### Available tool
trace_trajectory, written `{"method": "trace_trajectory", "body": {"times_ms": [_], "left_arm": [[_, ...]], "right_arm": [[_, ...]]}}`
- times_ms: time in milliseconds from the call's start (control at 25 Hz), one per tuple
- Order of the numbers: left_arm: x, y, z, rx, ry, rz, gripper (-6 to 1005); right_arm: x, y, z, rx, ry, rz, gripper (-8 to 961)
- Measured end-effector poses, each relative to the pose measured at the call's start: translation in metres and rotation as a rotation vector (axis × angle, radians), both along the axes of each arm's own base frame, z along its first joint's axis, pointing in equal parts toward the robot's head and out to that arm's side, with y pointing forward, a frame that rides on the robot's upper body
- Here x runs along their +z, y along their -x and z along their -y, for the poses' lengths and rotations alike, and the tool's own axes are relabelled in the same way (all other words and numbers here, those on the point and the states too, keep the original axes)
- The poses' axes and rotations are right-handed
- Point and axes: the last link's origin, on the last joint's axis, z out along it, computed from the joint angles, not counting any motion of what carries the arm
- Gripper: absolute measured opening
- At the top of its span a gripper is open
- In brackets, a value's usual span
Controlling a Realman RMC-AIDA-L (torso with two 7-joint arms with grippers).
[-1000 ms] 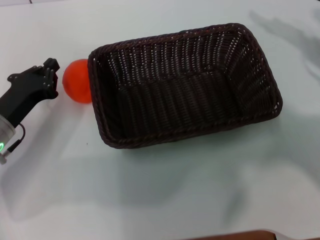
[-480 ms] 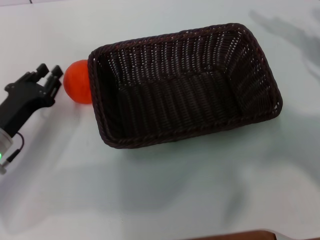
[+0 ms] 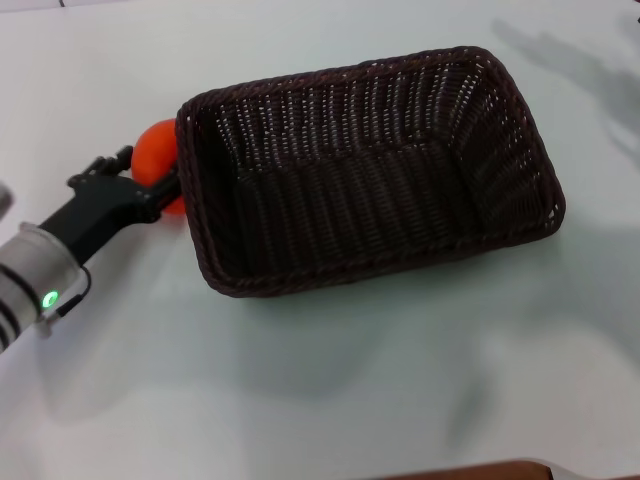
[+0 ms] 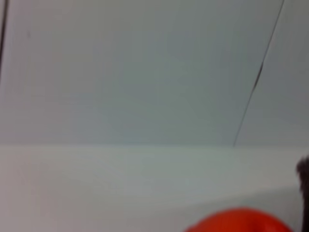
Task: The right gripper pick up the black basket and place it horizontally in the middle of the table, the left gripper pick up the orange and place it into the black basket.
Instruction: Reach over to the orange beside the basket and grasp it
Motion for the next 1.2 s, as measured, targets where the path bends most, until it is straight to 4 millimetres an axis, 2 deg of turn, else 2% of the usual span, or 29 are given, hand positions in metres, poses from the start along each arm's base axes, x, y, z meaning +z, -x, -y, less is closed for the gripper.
{"method": "trace_trajectory", "body": {"times_ms": [320, 560, 1200], "left_arm": [[-0.003, -0.002, -0.008, -0.001, 0.022, -0.034, 715], [-0.002, -0.004, -0.008, -0.009, 0.019, -0.032, 524], [0.012, -0.006, -0.005, -0.042, -0.033, 0.019, 377]], "right_arm": [[0.001, -0.001, 0.000, -0.005, -0.003, -0.005, 820], [0.001, -0.002, 0.001, -0.009, -0.004, -0.007, 820], [0.002, 0.000, -0.001, -0.005, -0.015, -0.019, 820]]}}
